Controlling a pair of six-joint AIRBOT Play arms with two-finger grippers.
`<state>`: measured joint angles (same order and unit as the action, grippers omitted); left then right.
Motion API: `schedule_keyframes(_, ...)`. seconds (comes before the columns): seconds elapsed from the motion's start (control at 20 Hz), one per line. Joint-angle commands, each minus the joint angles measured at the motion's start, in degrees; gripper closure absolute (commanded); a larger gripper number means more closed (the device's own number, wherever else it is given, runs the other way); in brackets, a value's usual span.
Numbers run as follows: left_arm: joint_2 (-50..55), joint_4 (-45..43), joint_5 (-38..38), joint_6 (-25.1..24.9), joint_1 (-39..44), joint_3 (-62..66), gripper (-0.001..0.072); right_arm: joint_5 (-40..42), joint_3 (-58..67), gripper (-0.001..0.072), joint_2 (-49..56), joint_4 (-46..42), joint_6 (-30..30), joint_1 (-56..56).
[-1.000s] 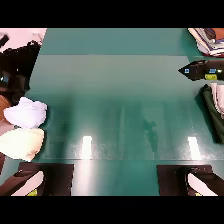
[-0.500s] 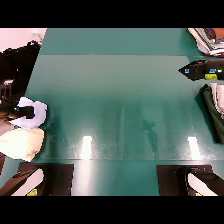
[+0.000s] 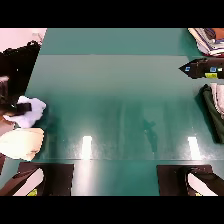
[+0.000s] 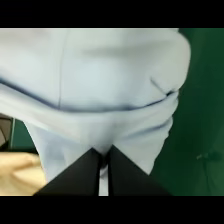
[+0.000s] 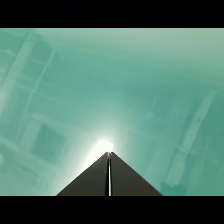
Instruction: Fold the shirts.
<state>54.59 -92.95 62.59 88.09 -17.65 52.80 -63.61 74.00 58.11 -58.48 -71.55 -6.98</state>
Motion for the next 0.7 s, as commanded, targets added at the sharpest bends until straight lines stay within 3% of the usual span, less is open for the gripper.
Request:
schedule_keyframes(0.0,-4.11,4.28,5.20,0.00,2.91,14.97,0.0687,2.51,2.97,0.0695,-0.11,0.00,-0.04,-0.07)
schedule_keyframes(0.25,-5.81,3.32,10.73,0.57,21.03,39.39,0.0689,6.69,11.54,0.0695,-0.09,-0.04,-0.02,-0.07)
schedule_keyframes(0.65,7.02,6.62,13.46,6.45,48.46,36.11,0.0686,5.68,14.56,0.0694,-0.09,-0.02,-0.02,-0.07)
